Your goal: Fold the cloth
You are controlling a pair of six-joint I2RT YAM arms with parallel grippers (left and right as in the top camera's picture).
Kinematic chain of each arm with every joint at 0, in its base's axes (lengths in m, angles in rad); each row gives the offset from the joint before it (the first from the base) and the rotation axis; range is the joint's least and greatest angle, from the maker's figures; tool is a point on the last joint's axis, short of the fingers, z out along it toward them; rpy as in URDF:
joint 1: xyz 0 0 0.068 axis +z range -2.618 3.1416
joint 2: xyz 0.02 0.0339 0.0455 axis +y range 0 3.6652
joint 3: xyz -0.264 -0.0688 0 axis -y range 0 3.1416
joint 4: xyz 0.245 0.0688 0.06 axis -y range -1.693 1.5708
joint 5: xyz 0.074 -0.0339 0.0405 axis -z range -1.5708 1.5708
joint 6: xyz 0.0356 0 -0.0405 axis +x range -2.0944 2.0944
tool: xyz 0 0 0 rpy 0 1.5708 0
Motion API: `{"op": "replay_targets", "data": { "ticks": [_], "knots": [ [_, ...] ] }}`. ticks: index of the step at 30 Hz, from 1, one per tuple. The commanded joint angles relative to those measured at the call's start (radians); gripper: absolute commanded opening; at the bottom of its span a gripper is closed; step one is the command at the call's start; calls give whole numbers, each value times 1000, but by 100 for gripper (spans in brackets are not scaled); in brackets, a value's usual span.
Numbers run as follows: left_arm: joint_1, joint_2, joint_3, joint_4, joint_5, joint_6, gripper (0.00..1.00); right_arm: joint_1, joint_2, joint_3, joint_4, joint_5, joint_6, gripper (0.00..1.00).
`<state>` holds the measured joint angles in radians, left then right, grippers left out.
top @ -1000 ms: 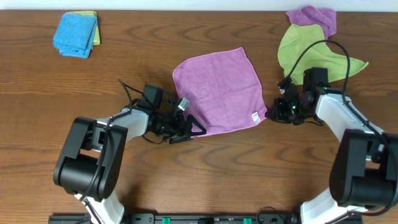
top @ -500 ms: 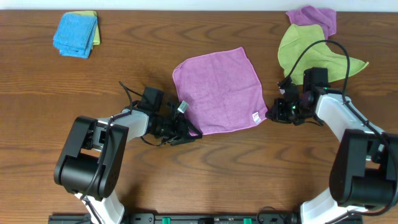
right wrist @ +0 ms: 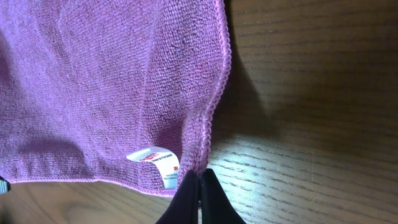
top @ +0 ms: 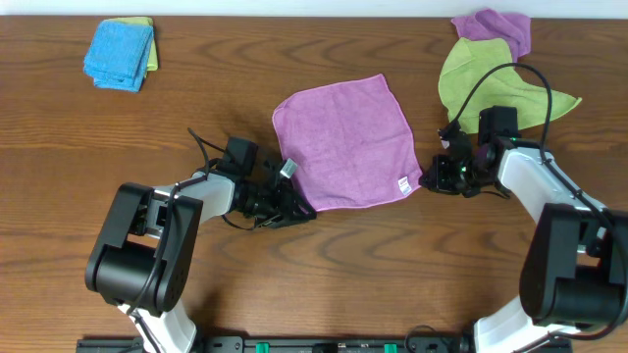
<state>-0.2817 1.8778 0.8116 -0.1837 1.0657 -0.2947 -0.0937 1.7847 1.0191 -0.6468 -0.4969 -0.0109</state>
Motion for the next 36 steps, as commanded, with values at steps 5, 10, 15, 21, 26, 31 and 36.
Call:
{"op": "replay_targets", "data": {
  "ticks": [5,10,15,21,26,31,36],
  "knots": [
    [1,16,-5,-13,-55,2,21,9,-21,17,-5,0,-13,1],
    [1,16,-5,-23,-82,2,17,9,-21,17,-8,0,-13,1],
    [1,16,-5,-27,-105,2,9,9,-21,17,-9,0,-13,1],
    [1,16,-5,-26,-113,0,6,9,-21,17,-12,0,-13,1],
    [1,16,-5,-26,-112,-2,6,10,-21,17,-12,-1,-13,1],
    [1,-12,-3,-26,-115,-2,6,10,-21,17,-25,-1,-13,1],
    [1,-143,-3,-29,-193,-9,6,10,-44,17,-43,-10,-13,2]
  ]
}}
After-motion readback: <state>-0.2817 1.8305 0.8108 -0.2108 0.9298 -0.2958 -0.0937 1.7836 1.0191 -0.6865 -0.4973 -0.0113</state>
